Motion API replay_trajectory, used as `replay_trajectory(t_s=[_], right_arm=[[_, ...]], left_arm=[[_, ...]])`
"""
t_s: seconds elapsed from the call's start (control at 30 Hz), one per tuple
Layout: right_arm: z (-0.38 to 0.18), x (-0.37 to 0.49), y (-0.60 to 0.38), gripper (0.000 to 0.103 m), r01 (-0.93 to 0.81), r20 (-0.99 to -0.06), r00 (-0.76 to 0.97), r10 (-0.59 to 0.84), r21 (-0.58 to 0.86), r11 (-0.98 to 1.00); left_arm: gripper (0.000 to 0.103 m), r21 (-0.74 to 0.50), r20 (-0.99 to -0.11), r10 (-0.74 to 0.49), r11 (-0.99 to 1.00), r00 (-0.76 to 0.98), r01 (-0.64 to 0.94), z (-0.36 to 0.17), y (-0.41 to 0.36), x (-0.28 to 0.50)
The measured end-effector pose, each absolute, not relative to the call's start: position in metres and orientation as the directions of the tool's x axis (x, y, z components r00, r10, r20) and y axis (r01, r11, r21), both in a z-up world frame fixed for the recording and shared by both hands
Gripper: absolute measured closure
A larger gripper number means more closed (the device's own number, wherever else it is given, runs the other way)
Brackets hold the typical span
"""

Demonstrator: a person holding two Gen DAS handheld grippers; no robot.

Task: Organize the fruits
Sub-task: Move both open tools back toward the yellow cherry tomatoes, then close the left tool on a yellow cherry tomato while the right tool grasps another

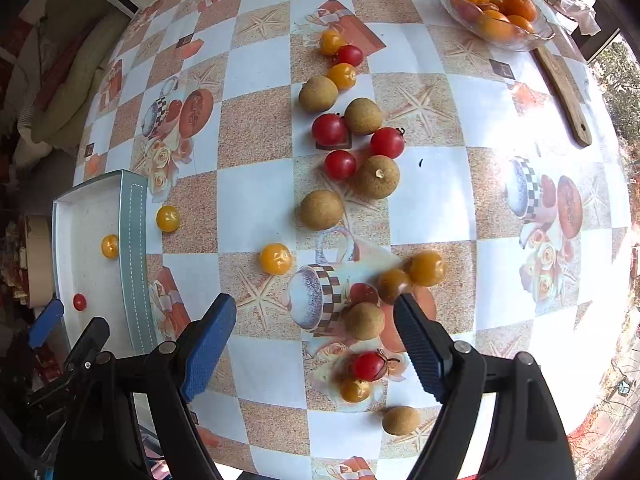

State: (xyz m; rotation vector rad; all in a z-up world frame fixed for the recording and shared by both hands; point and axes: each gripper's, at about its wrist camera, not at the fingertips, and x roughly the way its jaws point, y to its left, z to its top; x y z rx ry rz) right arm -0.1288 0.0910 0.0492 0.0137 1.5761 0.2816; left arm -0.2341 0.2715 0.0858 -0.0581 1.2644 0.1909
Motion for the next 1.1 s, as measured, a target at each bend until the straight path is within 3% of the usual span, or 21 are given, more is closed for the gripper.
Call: replay_trajectory(t_s=[0.47, 0.73, 0.83, 0.93, 1.0, 1.03, 1.1], right_arm=[[0.03, -0.113, 0.003, 0.02, 0.021, -0.979, -0.028, 0.202, 0.201, 0.979], [0.016, -0.105, 0.001, 0.047, 0.057, -0.96, -0.063, 0.272, 0.269, 0.961], [0.011, -0.102, 0.011, 0.051, 0.075, -0.952, -0.069, 0.3, 0.295, 0.953], [0.008, -0.099, 0.013, 0.056, 0.101, -0.942, -0.074, 0.327, 0.319, 0.942], [0.008, -0.094, 0.01, 0.06, 0.091, -0.939, -0.08, 0.334, 0.327, 0.941], [0.006, -0.093, 0.012, 0.061, 0.084, -0.937, -0.084, 0.34, 0.334, 0.939], [0.003, -0.094, 0.017, 0.064, 0.08, -0.929, -0.093, 0.359, 0.352, 0.933]], left_arm=[[0.016, -0.006, -0.974, 0.004, 0.999, 0.226, -0.044, 0.047, 0.186, -0.183], [0.017, -0.017, -0.978, -0.011, 1.0, 0.208, -0.027, 0.029, 0.167, -0.162], [0.03, -0.022, -0.982, -0.017, 1.0, 0.19, -0.022, 0.022, 0.164, -0.156], [0.03, -0.021, -0.984, -0.016, 0.999, 0.179, -0.025, 0.016, 0.163, -0.152], [0.035, -0.026, -0.984, -0.022, 0.999, 0.175, -0.022, 0.014, 0.161, -0.151], [0.042, -0.027, -0.985, -0.024, 0.999, 0.17, -0.017, 0.013, 0.16, -0.151], [0.043, -0.018, -0.985, -0.017, 1.0, 0.169, -0.006, 0.011, 0.156, -0.15]])
